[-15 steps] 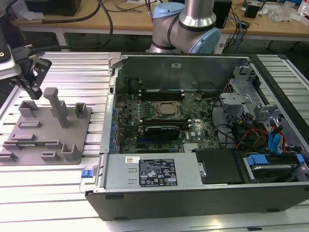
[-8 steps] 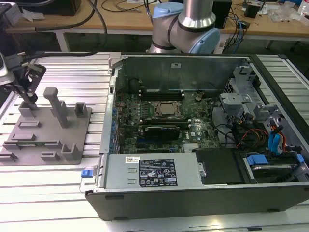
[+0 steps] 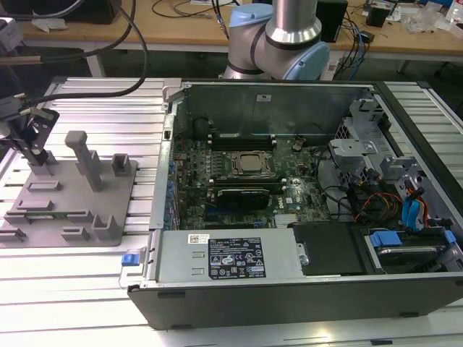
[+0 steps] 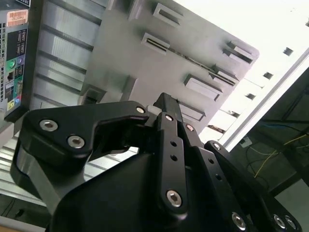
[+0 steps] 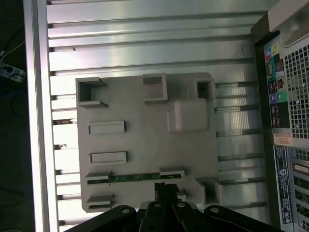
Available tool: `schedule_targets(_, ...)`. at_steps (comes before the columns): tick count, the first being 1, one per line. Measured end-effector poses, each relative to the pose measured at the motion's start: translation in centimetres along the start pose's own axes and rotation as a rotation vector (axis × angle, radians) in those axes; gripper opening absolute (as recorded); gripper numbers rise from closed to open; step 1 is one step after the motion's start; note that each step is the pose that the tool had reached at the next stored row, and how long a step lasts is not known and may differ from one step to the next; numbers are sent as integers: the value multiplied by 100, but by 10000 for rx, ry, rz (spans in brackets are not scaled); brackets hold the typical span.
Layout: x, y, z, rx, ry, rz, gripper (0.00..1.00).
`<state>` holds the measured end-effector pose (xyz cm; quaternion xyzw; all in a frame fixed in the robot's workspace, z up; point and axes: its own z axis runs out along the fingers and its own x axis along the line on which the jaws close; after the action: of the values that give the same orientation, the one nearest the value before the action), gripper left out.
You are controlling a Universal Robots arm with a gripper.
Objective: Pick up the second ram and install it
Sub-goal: 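Reach for the second ram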
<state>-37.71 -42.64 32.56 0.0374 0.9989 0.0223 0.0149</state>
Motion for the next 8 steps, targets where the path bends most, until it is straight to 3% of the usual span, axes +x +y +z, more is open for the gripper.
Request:
schedule_targets(3, 44, -20, 36, 0, 1, -2, 8)
schedule_targets(8, 51, -23, 49, 2, 6, -1, 8)
